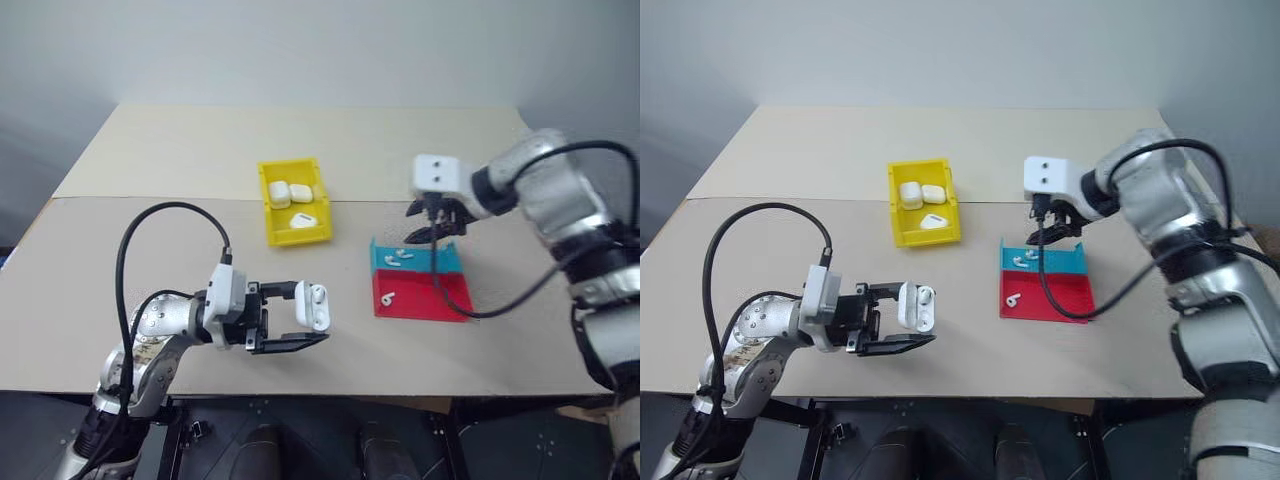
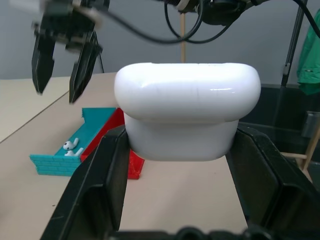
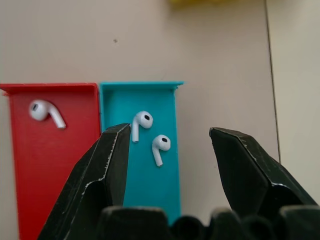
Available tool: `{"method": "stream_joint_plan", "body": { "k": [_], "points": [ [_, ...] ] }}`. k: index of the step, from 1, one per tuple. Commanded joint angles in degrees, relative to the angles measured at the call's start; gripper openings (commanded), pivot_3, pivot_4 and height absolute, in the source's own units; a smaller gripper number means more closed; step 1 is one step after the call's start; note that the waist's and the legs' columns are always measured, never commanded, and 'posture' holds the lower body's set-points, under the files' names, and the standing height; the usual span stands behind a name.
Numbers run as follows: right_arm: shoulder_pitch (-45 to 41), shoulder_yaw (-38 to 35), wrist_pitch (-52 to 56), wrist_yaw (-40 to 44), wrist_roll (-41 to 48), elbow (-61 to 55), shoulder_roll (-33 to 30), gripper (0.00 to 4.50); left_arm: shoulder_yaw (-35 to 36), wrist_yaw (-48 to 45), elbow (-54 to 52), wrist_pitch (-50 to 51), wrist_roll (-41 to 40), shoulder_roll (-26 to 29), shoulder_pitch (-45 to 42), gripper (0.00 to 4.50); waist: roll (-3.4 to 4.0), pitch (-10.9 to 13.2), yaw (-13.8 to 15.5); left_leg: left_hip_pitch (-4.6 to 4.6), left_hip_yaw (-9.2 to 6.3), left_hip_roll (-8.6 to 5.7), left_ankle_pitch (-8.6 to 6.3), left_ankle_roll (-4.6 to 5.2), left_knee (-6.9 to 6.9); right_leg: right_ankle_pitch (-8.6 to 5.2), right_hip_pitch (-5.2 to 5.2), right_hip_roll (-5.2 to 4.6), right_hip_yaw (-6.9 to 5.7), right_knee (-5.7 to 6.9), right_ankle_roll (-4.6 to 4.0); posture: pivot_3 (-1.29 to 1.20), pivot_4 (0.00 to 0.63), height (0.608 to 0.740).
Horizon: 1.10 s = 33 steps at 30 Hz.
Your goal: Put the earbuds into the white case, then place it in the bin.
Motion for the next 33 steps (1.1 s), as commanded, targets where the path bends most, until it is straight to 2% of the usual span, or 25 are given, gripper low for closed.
{"method": "stream_joint_plan", "body": {
  "k": [1,11,20,29,33],
  "points": [
    [-4.2,2.0,-6.2,-0.2,-6.1,10.3,3.2,3.01,-0.3,1.2,-2.3,-0.4,-0.3,-0.5,0.6,2.74,0.0,0.0,0.0,0.01,0.01,-0.01,0.0,0.0,0.0,0.0,0.0,-0.02,0.01,-0.02,0.0,0.0,0.15,0.74],
    [-8.7,1.9,-16.7,-2.1,-13.5,28.8,11.2,3.01,-1.2,2.7,-3.6,-0.6,0.6,-0.6,2.2,2.74,0.07,0.0,-0.6,0.1,0.01,0.0,0.0,0.0,-0.01,0.0,0.0,0.01,0.01,0.1,-0.01,0.0,0.15,0.74],
    [-9.5,0.8,-20.0,-4.6,-16.2,35.6,15.5,3.01,-1.7,4.2,-5.0,-0.4,0.9,-0.3,3.3,2.74,0.12,0.1,-0.6,0.12,0.01,0.0,0.0,-0.01,-0.02,0.01,0.01,0.01,0.02,0.12,-0.01,0.0,0.15,0.74],
    [-9.9,0.0,-22.1,-6.1,-18.5,38.7,16.7,3.01,-2.0,4.7,-5.2,-0.1,0.8,0.1,3.4,2.74,0.15,0.1,-0.7,0.12,0.01,0.0,0.0,-0.01,-0.03,0.01,0.01,0.01,0.02,0.12,-0.02,0.0,0.15,0.74],
    [-9.9,-0.6,-22.6,-5.9,-18.8,39.1,16.6,1.73,-1.8,4.6,-4.9,0.0,0.7,0.3,3.2,2.74,0.18,0.1,-0.7,0.12,0.01,0.0,0.0,-0.01,-0.03,0.01,0.01,0.01,0.02,0.12,-0.01,0.0,0.15,0.74]
  ]
}}
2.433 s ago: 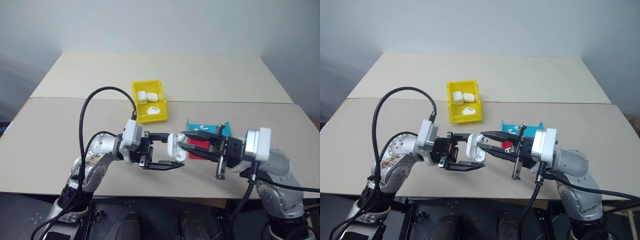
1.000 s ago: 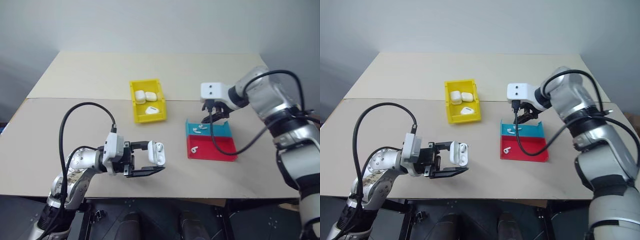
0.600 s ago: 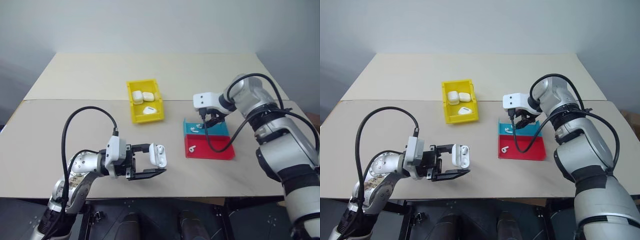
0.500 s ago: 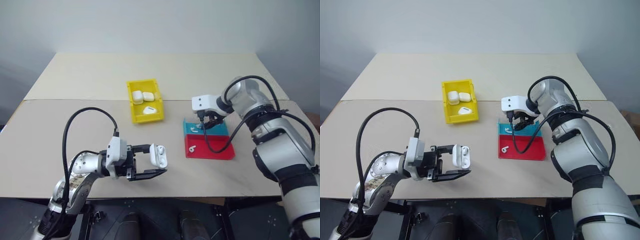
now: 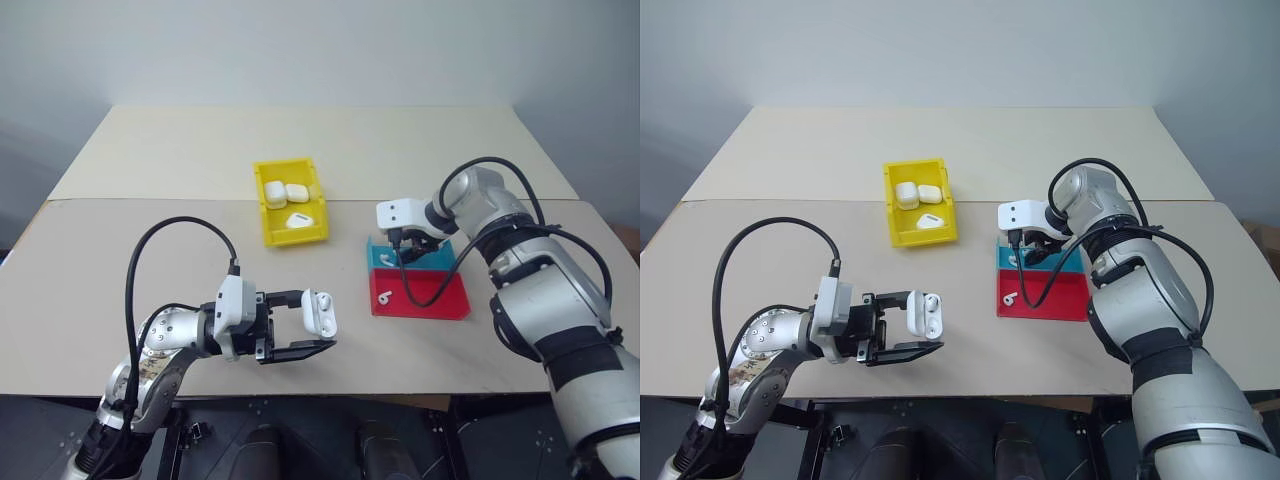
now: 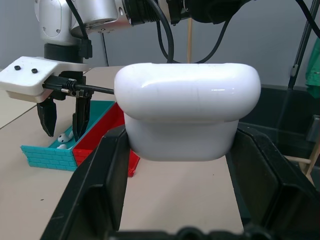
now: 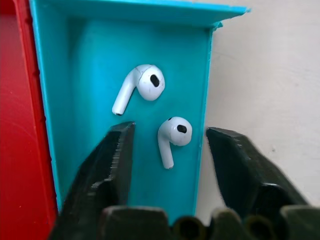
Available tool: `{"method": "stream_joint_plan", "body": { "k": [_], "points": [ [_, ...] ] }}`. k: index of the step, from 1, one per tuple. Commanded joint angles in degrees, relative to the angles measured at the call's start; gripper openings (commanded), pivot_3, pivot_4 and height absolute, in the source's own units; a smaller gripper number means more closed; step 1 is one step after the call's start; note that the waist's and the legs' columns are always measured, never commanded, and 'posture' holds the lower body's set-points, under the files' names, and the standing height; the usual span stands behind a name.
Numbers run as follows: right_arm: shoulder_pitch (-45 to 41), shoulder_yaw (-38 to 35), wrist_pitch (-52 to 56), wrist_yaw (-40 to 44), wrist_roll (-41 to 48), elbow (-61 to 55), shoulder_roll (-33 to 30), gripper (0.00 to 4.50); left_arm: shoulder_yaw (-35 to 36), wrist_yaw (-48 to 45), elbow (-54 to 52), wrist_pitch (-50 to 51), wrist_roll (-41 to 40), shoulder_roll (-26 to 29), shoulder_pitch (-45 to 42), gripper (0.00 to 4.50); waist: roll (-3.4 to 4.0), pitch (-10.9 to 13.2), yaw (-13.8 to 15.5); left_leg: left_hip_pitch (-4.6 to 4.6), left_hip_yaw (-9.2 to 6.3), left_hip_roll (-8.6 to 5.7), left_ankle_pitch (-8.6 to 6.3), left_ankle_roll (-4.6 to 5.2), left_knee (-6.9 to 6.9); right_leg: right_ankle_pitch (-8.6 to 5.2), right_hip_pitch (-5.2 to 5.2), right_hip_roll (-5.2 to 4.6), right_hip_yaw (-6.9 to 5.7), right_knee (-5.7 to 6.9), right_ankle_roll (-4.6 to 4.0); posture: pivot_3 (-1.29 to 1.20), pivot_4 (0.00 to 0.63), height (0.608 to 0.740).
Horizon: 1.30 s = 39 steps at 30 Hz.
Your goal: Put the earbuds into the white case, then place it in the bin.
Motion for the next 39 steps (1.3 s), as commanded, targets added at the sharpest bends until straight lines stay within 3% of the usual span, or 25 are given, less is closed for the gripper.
{"method": "stream_joint_plan", "body": {
  "k": [1,35,39],
  "points": [
    [-2.1,-1.6,-1.2,-0.2,-0.5,0.0,-0.4,1.73,0.2,0.1,-2.0,-0.3,-0.3,0.4,-0.1,2.74,0.01,0.0,0.0,0.0,0.0,0.0,0.0,0.0,0.0,0.0,0.0,0.0,0.0,0.0,0.0,0.0,0.15,0.74],
    [-1.1,-2.9,-3.9,-1.7,-2.9,2.1,0.3,1.73,-0.6,1.4,-2.2,-0.5,0.5,0.0,-0.4,2.74,0.04,0.0,0.0,0.01,0.0,0.0,0.0,0.0,-0.01,0.0,0.01,0.0,0.0,0.0,0.0,0.0,0.15,0.74],
    [-0.8,-3.1,-4.2,-1.3,-3.0,1.8,0.2,0.61,-0.6,1.5,-2.5,-0.4,0.4,0.2,-0.1,2.74,0.04,0.0,0.0,0.02,0.0,0.0,0.0,0.0,-0.01,0.0,0.02,0.0,0.0,0.0,0.0,0.0,0.15,0.74]
  ]
}}
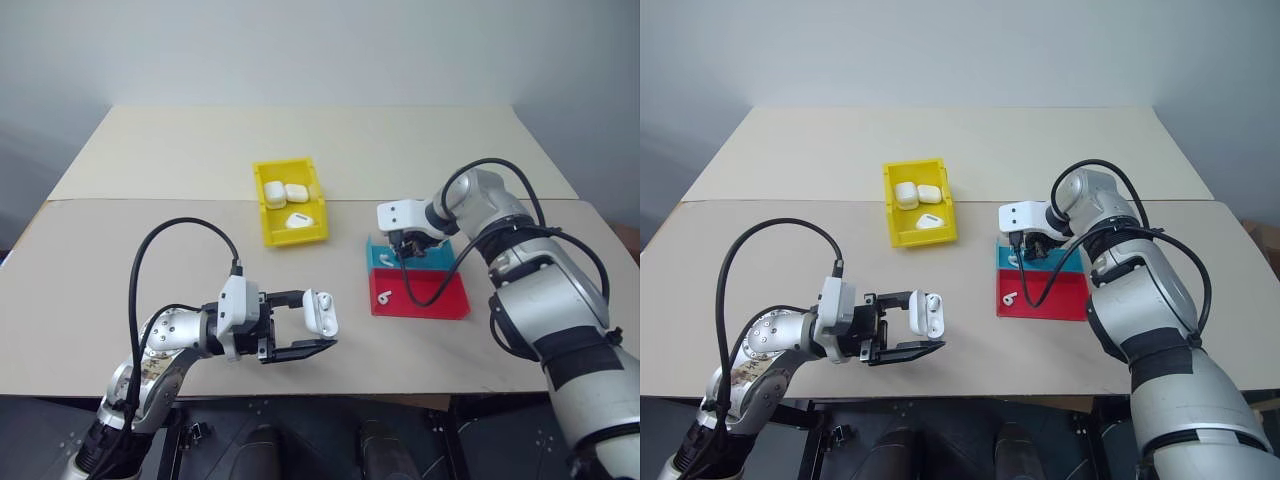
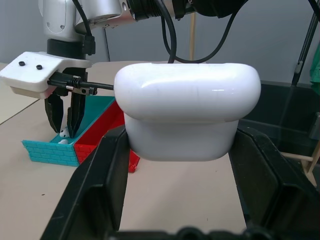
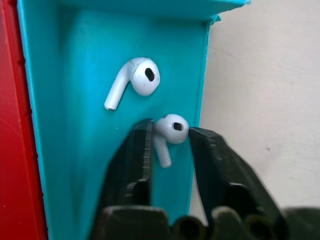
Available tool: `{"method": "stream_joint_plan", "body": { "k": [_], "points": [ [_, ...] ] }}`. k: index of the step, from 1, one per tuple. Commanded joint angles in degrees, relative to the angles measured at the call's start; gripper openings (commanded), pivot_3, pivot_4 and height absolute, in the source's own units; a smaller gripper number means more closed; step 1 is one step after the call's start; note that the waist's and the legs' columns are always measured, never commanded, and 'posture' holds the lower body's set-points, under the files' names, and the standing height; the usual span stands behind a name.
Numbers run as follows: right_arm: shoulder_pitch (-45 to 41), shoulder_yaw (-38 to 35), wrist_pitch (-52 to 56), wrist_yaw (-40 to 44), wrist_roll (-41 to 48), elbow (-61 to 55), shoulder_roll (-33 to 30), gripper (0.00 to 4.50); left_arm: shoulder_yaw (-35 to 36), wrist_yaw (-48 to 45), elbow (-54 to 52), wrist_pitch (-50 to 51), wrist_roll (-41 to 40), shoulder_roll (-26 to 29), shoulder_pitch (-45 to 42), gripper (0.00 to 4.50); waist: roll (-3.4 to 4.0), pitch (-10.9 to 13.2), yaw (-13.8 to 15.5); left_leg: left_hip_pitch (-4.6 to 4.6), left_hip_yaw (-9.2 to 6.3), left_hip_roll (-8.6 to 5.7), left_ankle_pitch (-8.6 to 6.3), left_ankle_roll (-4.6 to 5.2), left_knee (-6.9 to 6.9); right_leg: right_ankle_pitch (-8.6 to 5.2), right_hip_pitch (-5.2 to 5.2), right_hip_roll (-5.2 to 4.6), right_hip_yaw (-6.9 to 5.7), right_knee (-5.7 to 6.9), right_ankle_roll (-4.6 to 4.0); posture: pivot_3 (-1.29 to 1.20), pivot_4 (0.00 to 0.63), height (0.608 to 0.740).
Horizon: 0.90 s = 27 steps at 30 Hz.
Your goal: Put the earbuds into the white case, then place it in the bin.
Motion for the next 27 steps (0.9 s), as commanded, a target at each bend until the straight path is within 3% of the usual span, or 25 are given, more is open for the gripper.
{"method": "stream_joint_plan", "body": {
  "k": [1,10,16,18,22,25,27],
  "points": [
    [-0.8,-1.0,-0.9,0.5,-0.1,-0.4,-0.2,0.61,0.1,0.2,-2.5,-0.4,-0.3,0.1,0.0,2.74,0.0,0.0,0.0,0.0,0.0,0.0,0.0,0.0,0.0,0.0,0.0,0.0,0.0,0.0,0.0,0.0,0.15,0.74],
    [-0.8,-1.3,-0.6,-0.2,-0.1,-1.0,-0.7,0.61,0.4,0.1,-2.1,-0.4,-0.8,-0.1,-0.5,2.74,0.0,0.0,0.0,0.0,0.0,0.0,0.0,0.0,0.0,0.0,0.0,0.0,0.0,0.0,0.0,0.0,0.15,0.74],
    [-1.1,-8.8,4.9,2.4,6.5,-9.8,-5.1,0.61,1.3,0.3,-2.5,0.0,-2.5,-0.5,-1.8,2.74,0.17,0.1,0.2,-0.03,0.0,0.0,0.0,0.0,-0.01,0.0,-0.01,-0.01,0.0,-0.01,0.0,0.0,0.15,0.74],
    [1.1,-13.7,11.4,4.0,10.9,-18.7,-7.6,0.61,1.5,0.3,-2.6,0.5,-3.3,-0.6,-2.7,2.74,0.2,0.1,0.4,-0.05,-0.01,0.0,0.0,0.0,0.0,0.0,-0.01,-0.01,-0.01,-0.01,0.0,0.0,0.15,0.74],
    [12.6,-28.1,31.8,4.6,24.0,-49.6,-12.2,0.61,0.3,-1.4,-0.8,0.5,-3.7,-1.1,-6.3,2.74,0.19,0.1,1.3,-0.08,-0.07,0.0,0.0,0.0,-0.02,0.0,0.02,-0.01,-0.06,-0.04,0.0,0.0,0.15,0.74],
    [22.7,-42.1,49.1,-1.0,36.7,-72.8,-10.3,0.61,-1.2,-2.7,2.0,0.8,-3.8,-2.7,-10.7,2.74,0.19,0.1,2.0,-0.1,-0.09,0.0,0.0,0.0,0.02,0.0,0.04,0.0,-0.07,-0.03,0.01,0.0,0.15,0.74],
    [28.9,-51.2,55.2,-5.4,46.4,-85.2,-6.2,0.61,-1.9,-3.1,3.6,1.8,-3.9,-3.5,-13.1,2.74,0.19,0.1,1.9,-0.11,-0.11,-0.01,0.0,0.0,0.08,0.0,0.05,0.0,-0.07,-0.01,0.01,0.0,0.15,0.74]
  ]
}}
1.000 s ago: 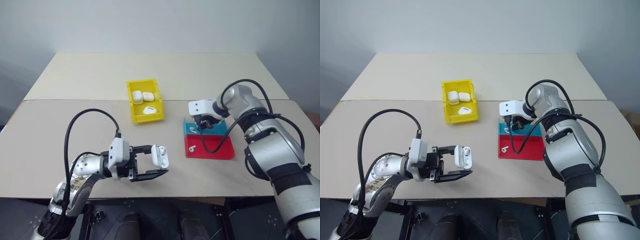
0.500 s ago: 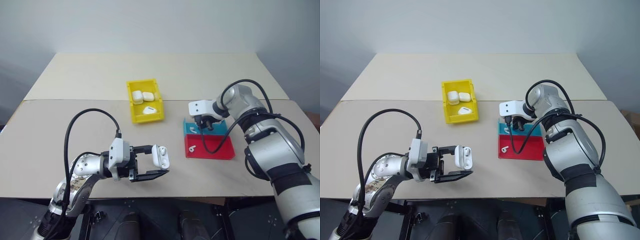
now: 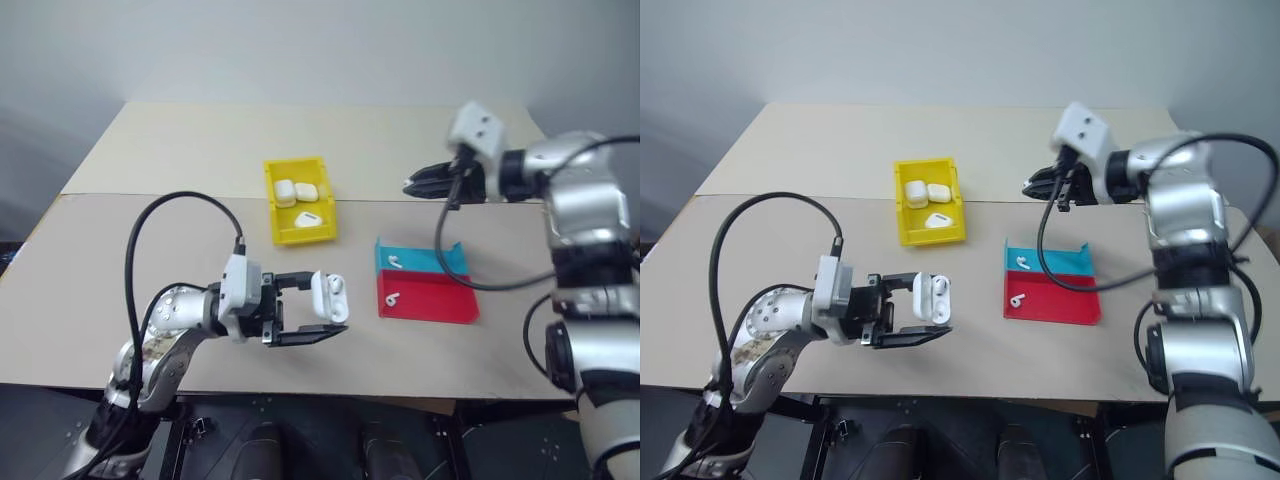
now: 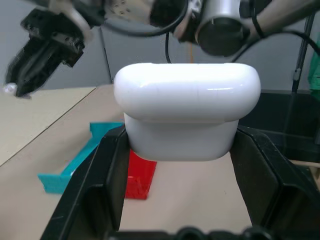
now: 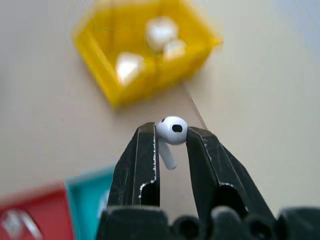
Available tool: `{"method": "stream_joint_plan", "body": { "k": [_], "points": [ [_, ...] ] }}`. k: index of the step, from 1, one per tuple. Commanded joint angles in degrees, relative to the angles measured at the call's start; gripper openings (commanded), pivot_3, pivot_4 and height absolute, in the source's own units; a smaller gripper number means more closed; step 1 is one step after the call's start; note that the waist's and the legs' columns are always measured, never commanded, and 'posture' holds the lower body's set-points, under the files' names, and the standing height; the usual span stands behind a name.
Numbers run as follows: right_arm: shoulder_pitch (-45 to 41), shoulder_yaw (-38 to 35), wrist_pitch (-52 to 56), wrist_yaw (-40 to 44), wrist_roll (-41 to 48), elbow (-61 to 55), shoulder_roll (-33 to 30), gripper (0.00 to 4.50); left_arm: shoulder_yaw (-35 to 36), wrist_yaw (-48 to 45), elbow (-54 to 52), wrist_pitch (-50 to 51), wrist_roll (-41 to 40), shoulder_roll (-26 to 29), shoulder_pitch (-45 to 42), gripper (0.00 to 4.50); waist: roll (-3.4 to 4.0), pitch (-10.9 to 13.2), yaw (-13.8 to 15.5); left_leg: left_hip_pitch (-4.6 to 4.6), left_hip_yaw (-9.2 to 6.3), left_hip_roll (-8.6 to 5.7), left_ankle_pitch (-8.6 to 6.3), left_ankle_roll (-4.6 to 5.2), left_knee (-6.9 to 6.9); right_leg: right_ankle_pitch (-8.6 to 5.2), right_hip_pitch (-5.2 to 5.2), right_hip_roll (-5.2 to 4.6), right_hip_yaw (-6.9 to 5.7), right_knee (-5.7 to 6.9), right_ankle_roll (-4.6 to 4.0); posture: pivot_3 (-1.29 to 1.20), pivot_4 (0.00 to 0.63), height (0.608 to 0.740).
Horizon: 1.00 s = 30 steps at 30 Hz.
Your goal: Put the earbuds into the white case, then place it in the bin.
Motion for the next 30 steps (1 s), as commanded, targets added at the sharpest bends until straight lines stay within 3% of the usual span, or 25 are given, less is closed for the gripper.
{"method": "stream_joint_plan", "body": {
  "k": [1,4,6,10,15,20,30],
  "points": [
    [6.5,-16.4,11.9,-7.7,17.4,-21.7,5.5,0.61,-1.1,-1.1,1.6,1.4,-1.1,-1.3,-3.8,2.74,-0.02,0.0,-0.1,0.02,-0.01,0.0,0.0,0.0,-0.01,0.0,0.03,0.01,-0.01,-0.01,0.01,0.0,0.15,0.74],
    [13.3,-26.9,12.9,-16.3,35.5,-34.0,15.8,0.61,-1.3,-2.6,2.7,2.0,-2.3,-2.3,-5.8,2.74,-0.02,0.0,-0.4,0.07,-0.05,0.01,0.0,0.0,0.0,0.0,0.06,0.04,0.0,-0.01,0.01,0.0,0.15,0.74],
    [19.4,-27.6,9.3,-19.5,42.5,-41.3,20.7,0.61,-1.2,-3.3,3.2,2.3,-2.8,-2.9,-6.8,2.74,-0.04,0.0,-0.4,0.1,-0.05,0.01,0.0,0.0,-0.07,0.0,0.08,0.05,0.0,-0.01,0.01,0.0,0.15,0.74],
    [28.3,-24.2,4.8,-22.5,51.0,-48.6,22.6,0.61,-0.5,-3.4,3.6,4.6,-4.7,-3.6,-9.0,2.74,-0.01,0.0,-0.5,0.07,-0.03,-0.01,0.0,0.0,-0.03,-0.01,0.07,0.02,0.02,-0.01,0.02,0.0,0.15,0.74],
    [33.4,-18.5,2.8,-24.3,55.9,-49.2,18.2,0.61,-1.4,-4.4,4.4,4.1,-3.1,-3.3,-9.7,2.74,-0.03,0.0,-0.7,0.19,-0.03,-0.01,0.0,0.0,-0.04,-0.01,0.17,0.04,0.03,-0.02,0.03,0.0,0.15,0.74],
    [34.7,-12.4,2.4,-23.5,56.2,-48.0,11.7,0.61,-0.8,-4.2,4.5,4.1,-2.6,-3.3,-9.5,2.74,-0.03,0.0,-0.7,0.15,-0.04,-0.02,0.0,0.0,-0.04,-0.01,0.14,0.04,0.03,-0.04,0.03,0.0,0.15,0.74],
    [37.5,-6.6,0.1,-23.7,55.0,-47.3,4.7,0.61,-1.1,-4.1,3.9,2.9,-1.7,-3.6,-8.3,2.74,-0.06,0.0,-0.4,0.12,-0.04,-0.02,0.0,0.0,-0.03,-0.01,0.14,0.04,0.02,-0.08,0.04,0.0,0.15,0.74]
  ]
}}
